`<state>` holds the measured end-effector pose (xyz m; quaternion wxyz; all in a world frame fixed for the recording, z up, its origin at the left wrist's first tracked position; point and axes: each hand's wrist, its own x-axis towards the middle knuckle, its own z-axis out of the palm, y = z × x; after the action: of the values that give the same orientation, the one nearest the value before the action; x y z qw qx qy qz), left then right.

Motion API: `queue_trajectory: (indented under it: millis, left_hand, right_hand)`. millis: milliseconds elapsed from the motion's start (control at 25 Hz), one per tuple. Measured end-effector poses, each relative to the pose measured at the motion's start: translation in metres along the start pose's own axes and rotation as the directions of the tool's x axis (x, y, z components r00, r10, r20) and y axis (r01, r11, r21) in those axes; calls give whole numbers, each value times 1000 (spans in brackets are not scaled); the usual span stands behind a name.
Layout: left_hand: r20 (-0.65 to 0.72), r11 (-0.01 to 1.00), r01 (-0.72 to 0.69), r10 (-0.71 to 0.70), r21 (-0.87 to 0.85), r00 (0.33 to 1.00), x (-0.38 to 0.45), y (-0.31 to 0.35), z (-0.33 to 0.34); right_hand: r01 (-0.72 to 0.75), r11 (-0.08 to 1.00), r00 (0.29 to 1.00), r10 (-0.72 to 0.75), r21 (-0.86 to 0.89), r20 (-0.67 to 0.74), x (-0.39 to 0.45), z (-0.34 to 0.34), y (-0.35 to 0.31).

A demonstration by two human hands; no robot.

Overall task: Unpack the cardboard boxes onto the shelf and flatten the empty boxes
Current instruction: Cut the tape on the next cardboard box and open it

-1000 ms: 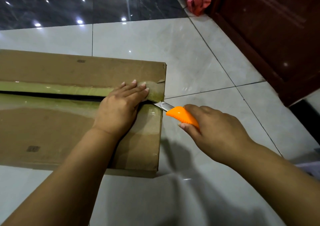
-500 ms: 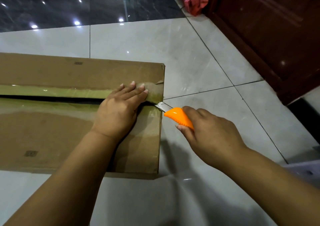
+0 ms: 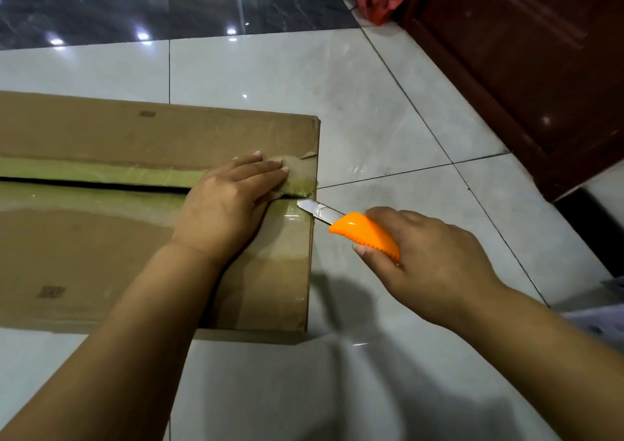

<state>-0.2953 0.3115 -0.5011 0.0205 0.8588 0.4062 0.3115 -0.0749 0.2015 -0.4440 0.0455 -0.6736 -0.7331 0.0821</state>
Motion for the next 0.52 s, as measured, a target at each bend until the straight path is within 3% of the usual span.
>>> queue_trajectory:
  millis: [240, 520]
  left_hand:
    - [23, 998, 64, -64, 5, 998, -1, 4, -3]
    - [-17, 991, -13, 15, 130, 1000, -5, 2, 5]
  right_hand:
    - [-8, 1000, 1000, 8, -3, -25, 2, 2, 2]
    - [-9, 1000, 998, 9, -15, -57, 6, 7, -4]
